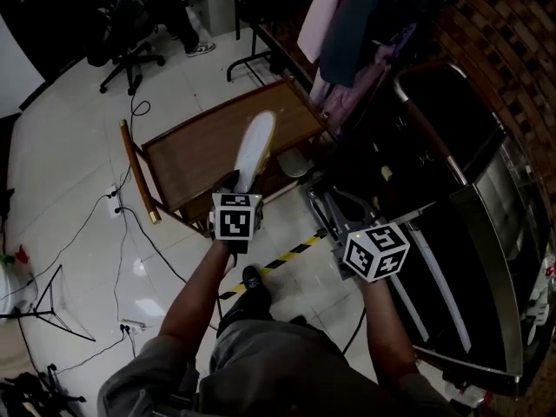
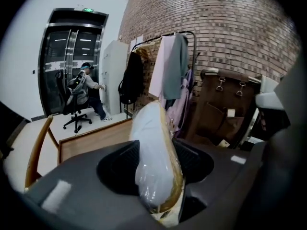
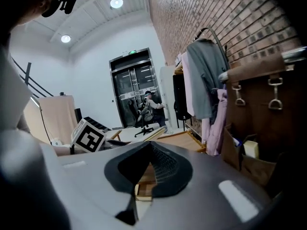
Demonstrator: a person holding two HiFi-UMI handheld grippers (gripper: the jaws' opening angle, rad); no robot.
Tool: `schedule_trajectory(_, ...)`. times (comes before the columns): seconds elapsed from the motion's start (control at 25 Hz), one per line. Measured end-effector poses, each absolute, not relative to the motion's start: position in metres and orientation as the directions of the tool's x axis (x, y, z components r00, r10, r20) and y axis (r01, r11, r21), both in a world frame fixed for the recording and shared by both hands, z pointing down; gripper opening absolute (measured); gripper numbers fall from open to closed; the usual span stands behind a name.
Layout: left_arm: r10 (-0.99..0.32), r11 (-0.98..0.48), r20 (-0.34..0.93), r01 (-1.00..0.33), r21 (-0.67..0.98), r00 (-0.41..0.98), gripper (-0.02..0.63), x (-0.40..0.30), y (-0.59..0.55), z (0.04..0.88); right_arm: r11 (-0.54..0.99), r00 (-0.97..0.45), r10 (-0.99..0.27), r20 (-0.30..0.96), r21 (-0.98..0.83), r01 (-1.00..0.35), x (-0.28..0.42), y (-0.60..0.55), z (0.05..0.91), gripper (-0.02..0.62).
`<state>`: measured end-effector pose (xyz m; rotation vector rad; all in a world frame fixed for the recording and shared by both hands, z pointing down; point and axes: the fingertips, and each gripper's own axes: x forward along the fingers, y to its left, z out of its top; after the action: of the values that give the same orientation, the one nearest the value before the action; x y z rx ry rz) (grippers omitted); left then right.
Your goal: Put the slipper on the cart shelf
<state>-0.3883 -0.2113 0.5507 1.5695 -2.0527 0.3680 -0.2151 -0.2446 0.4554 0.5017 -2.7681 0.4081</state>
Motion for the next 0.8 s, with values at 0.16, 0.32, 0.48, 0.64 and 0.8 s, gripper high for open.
schedule_trajectory(0.16, -0.837, 0.197, 0.531, -0.978, 0.07, -0.13, 0.215, -0.317, -0.209, 0.523, 0.87, -0.882, -0.364, 0.299, -0.228, -0.437, -0.149, -0.235, 0.444, 0.0)
schedule_trajectory(0.32, -0.857, 0.12, 0.512, -0.99, 0.07, -0.067, 0.215, -0.239, -0.19, 0.504, 0.85, -0.866, -0.415, 0.279, -0.221, -0.478, -0.082, -0.219, 0.433, 0.0)
schedule_trajectory(0.48, -0.868, 0.03, 0.496, -0.997, 0.072, 0.01, 0.215, -0.168, -0.168, 0.491, 0.823, -0.846, -0.472, 0.249, -0.218, -0.524, -0.024, -0.202, 0.421, 0.0)
schedule_trajectory(0.64, -0.869, -0.073, 0.484, -0.994, 0.078, 0.101, 0.215, -0.099, -0.149, 0.483, 0.793, -0.818, -0.524, 0.238, -0.215, -0.57, 0.029, -0.182, 0.415, 0.0)
schedule_trajectory(0.8, -0.864, -0.155, 0.472, -0.985, 0.078, 0.173, 0.215, -0.045, -0.14, 0.477, 0.762, -0.788, -0.576, 0.219, -0.205, -0.614, 0.076, -0.166, 0.409, 0.0)
